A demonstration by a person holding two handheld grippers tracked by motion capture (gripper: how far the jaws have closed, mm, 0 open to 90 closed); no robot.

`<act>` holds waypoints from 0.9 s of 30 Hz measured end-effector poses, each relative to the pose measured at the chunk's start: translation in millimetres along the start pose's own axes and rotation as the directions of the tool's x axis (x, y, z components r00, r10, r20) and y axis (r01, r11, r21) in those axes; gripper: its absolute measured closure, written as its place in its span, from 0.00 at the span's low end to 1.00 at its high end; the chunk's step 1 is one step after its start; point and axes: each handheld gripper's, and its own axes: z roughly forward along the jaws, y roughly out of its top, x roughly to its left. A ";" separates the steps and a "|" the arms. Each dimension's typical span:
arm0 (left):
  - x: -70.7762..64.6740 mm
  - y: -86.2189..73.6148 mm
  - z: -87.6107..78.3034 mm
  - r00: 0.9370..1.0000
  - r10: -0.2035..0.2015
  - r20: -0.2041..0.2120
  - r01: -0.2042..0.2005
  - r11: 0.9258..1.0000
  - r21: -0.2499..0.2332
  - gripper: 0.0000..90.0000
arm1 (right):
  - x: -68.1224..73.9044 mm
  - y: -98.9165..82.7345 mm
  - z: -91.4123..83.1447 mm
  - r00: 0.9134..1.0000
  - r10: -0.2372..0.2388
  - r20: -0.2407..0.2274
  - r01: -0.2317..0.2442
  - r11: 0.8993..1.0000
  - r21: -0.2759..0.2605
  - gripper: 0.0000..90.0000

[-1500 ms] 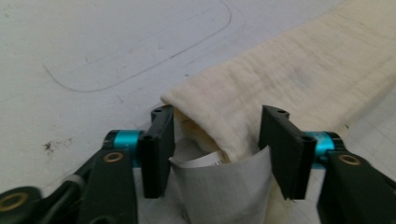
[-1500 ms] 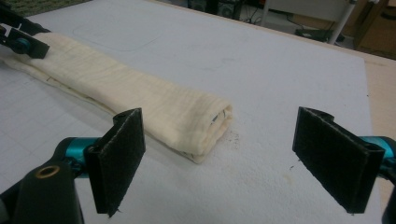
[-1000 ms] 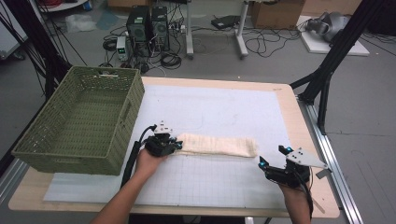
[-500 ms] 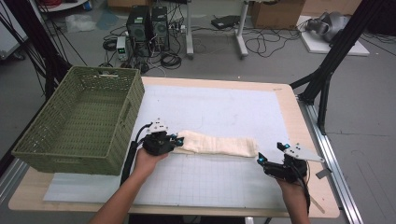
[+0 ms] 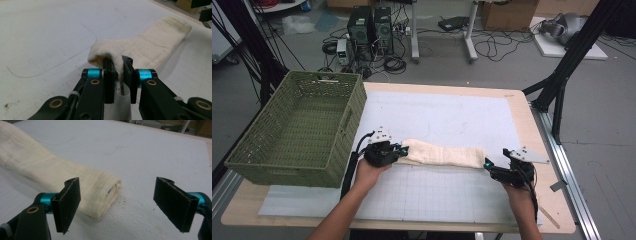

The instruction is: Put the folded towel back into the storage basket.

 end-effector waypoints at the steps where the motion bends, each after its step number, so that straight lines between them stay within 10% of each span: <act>1: -0.2 0.1 0.0 1.000 0.000 0.000 0.000 1.000 0.000 0.90 | 0.0 0.0 0.0 1.000 0.000 0.000 0.000 1.000 0.000 0.24; 12: -2.0 0.5 -1.8 1.000 0.018 0.006 -0.018 1.000 -0.012 0.90 | 0.2 -5.4 30.0 0.998 0.043 -0.036 -0.038 0.991 0.128 0.33; 27: -3.4 -3.8 -4.1 0.999 0.049 -0.004 -0.049 0.999 -0.005 0.90 | 3.3 -6.8 34.9 0.986 0.082 -0.147 -0.050 0.977 0.209 0.83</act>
